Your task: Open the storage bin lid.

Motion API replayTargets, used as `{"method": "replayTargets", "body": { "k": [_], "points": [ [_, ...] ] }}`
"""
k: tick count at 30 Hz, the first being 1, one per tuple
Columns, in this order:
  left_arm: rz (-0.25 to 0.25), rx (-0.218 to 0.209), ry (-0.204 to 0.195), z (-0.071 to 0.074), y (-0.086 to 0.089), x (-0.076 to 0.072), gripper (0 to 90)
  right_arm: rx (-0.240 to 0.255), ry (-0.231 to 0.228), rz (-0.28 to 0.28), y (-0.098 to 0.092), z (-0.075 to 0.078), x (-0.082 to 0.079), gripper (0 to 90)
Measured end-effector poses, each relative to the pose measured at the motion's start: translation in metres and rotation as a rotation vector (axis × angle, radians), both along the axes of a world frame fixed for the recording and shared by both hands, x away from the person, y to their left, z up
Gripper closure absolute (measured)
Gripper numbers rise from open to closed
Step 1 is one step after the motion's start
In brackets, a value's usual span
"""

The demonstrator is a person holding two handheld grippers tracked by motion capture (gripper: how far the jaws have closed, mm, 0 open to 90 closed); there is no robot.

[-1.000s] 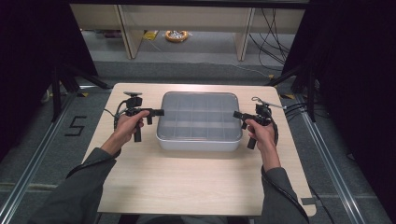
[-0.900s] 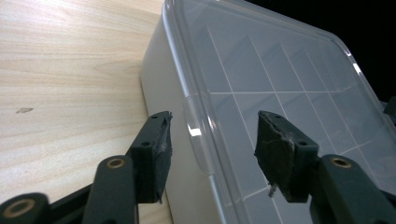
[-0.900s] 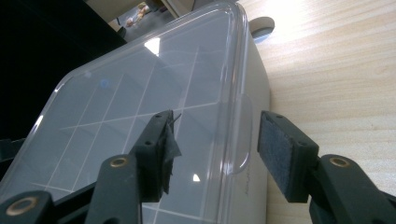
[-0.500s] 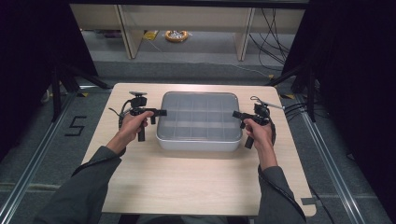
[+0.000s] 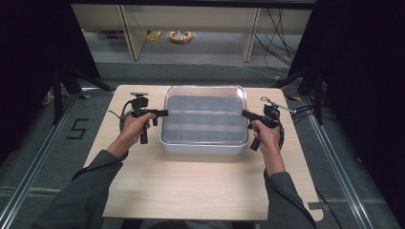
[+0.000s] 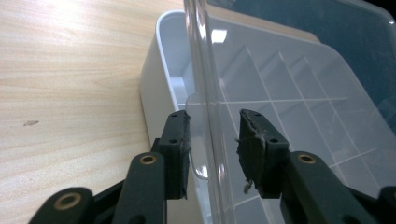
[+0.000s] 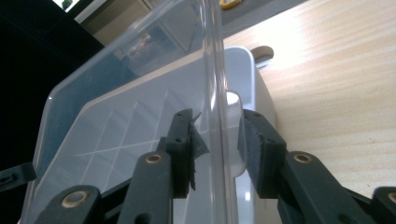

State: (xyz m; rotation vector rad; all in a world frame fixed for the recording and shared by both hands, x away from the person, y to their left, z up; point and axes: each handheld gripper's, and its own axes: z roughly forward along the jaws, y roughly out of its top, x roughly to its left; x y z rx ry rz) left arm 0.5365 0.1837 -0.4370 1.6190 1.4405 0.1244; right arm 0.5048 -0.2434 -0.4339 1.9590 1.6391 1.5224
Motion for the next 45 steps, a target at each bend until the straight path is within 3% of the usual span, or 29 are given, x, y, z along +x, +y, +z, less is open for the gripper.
{"method": "replayTargets", "body": {
  "k": [2,11,13,19,21,23,25,30,31,32,34,35,36,37,38,44,45],
  "points": [
    [0.001,0.006,-0.014,0.004,0.001,-0.002,64.2,-0.012,-0.017,0.007,0.0,0.003,-0.001,66.4],
    [0.01,-0.016,-0.07,0.024,0.006,-0.011,66.5,0.029,-0.027,0.006,0.002,0.015,-0.007,66.0],
    [0.006,-0.018,-0.076,0.028,0.006,-0.013,66.4,-0.003,-0.057,0.014,0.0,0.018,-0.008,65.9],
    [-0.006,-0.039,-0.109,0.04,0.005,-0.023,66.5,-0.003,-0.085,0.016,-0.004,0.026,-0.015,65.8],
    [-0.013,-0.037,-0.116,0.042,0.004,-0.026,66.5,0.024,-0.065,0.006,-0.003,0.028,-0.017,65.8],
    [-0.022,-0.039,-0.122,0.043,0.004,-0.029,66.5,-0.005,-0.088,0.008,-0.006,0.031,-0.021,65.7],
    [-0.028,-0.047,-0.131,0.044,0.005,-0.035,66.6,0.03,-0.082,0.001,-0.004,0.033,-0.026,65.7],
    [-0.037,-0.05,-0.139,0.043,0.006,-0.042,66.7,0.017,-0.09,0.011,-0.005,0.035,-0.035,65.8],
    [-0.041,-0.046,-0.143,0.043,0.007,-0.044,66.7,-0.013,-0.108,0.019,-0.007,0.034,-0.036,65.8],
    [-0.043,-0.048,-0.144,0.043,0.007,-0.046,66.7,0.014,-0.088,0.012,-0.005,0.035,-0.039,65.8],
    [-0.048,-0.049,-0.147,0.042,0.008,-0.049,66.7,-0.001,-0.111,0.024,-0.006,0.034,-0.04,65.8],
    [-0.05,-0.047,-0.148,0.041,0.008,-0.051,66.7,0.011,-0.094,0.018,-0.005,0.035,-0.043,65.8],
    [-0.051,-0.049,-0.149,0.041,0.008,-0.052,66.8,-0.016,-0.117,0.026,-0.007,0.034,-0.044,65.8],
    [-0.053,-0.046,-0.15,0.041,0.009,-0.054,66.7,0.015,-0.095,0.019,-0.005,0.035,-0.047,65.9],
    [-0.054,-0.049,-0.151,0.04,0.009,-0.056,66.7,-0.006,-0.118,0.033,-0.006,0.035,-0.048,66.0],
    [-0.063,-0.053,-0.156,0.037,0.013,-0.067,66.7,0.009,-0.104,0.035,-0.003,0.035,-0.062,66.2],
    [-0.064,-0.055,-0.158,0.037,0.013,-0.069,66.8,-0.031,-0.125,0.045,-0.005,0.034,-0.063,66.2]
  ]
}}
